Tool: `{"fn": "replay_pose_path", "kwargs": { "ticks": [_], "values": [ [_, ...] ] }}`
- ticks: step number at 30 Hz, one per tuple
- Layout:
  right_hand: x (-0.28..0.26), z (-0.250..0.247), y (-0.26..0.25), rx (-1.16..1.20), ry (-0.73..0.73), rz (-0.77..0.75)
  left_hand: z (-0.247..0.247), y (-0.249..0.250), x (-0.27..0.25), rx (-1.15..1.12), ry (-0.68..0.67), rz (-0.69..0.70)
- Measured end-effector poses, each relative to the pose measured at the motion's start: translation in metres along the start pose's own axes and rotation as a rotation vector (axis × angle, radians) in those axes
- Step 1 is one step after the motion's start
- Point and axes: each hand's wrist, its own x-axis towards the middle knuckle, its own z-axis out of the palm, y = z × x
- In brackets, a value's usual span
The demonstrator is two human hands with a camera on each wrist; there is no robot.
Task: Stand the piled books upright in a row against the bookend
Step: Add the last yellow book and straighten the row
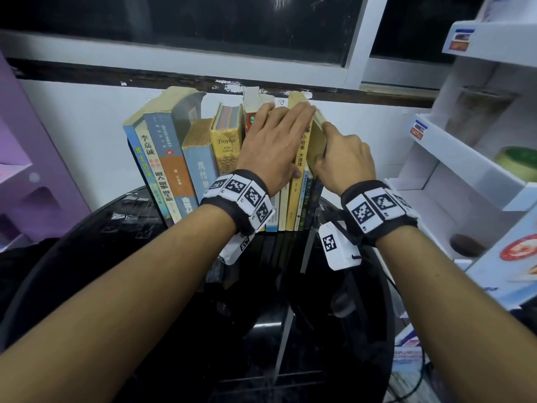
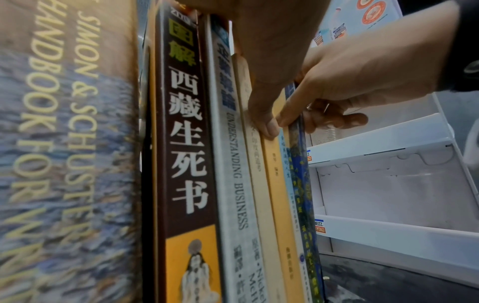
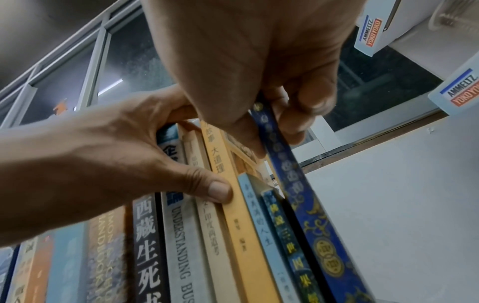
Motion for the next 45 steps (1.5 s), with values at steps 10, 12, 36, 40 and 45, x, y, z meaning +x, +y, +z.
{"fn": "replay_pose_path", "kwargs": {
  "ticks": [10,12,36,40,45],
  "values": [
    [-0.009,-0.004,0.004,0.111,-0.056,0.007,0.0,0.001,-0.002,-0.004,0.02,0.017],
    [-0.006,-0.009,0.005,0.138,-0.152,0.013,0.001,0.001,-0.002,-0.007,0.029,0.015],
    [-0.006,0.001,0.013,0.001,-0.086,-0.056,-0.004,-0.003,-0.005,0.019,0.012,0.037],
    [-0.006,0.002,0.017,-0.014,-0.063,-0.064,-0.008,-0.007,-0.006,0.023,-0.027,0.055],
    [-0.005,0.001,0.019,-0.026,-0.058,-0.069,-0.009,-0.007,-0.006,0.042,-0.041,0.057]
  ]
}}
